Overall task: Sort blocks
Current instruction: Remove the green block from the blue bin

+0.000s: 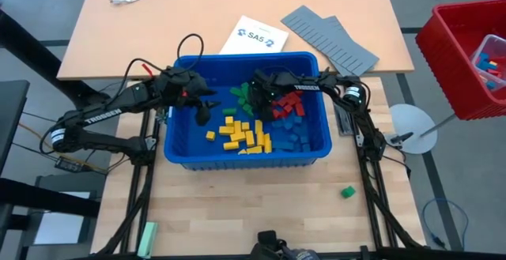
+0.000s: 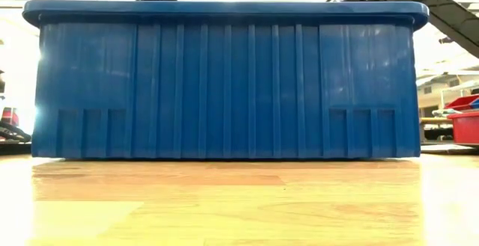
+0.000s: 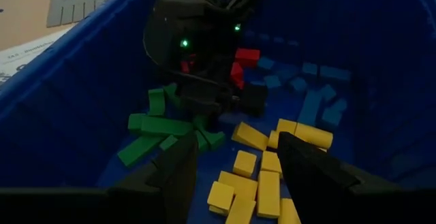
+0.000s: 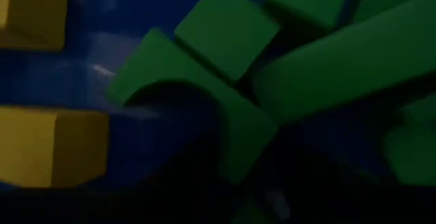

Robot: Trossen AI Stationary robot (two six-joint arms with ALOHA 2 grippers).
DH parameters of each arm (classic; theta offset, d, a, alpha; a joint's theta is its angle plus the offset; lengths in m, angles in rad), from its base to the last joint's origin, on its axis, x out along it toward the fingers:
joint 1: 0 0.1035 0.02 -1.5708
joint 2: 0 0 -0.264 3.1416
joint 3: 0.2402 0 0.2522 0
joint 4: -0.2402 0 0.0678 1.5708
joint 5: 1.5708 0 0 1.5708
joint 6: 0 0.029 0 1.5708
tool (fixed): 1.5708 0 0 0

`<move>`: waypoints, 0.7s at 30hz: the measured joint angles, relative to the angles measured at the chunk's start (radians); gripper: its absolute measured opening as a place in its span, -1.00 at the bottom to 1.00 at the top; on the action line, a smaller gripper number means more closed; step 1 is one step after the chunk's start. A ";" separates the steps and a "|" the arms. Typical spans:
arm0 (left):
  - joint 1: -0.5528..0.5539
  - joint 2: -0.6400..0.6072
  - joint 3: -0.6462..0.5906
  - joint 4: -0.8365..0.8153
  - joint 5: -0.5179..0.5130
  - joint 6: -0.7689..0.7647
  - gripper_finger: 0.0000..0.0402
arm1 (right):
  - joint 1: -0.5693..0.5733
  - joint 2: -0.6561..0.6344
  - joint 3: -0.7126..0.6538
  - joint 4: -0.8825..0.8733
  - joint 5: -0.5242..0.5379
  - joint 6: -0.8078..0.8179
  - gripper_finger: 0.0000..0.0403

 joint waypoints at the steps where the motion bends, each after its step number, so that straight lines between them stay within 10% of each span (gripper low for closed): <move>1: 0.000 0.000 0.000 0.000 0.000 0.000 0.05 | -0.002 -0.004 0.000 0.011 -0.004 0.000 -0.27; 21: 0.000 0.000 0.000 -0.005 0.000 0.002 0.05 | -0.003 -0.074 0.000 -0.026 0.004 0.048 -0.90</move>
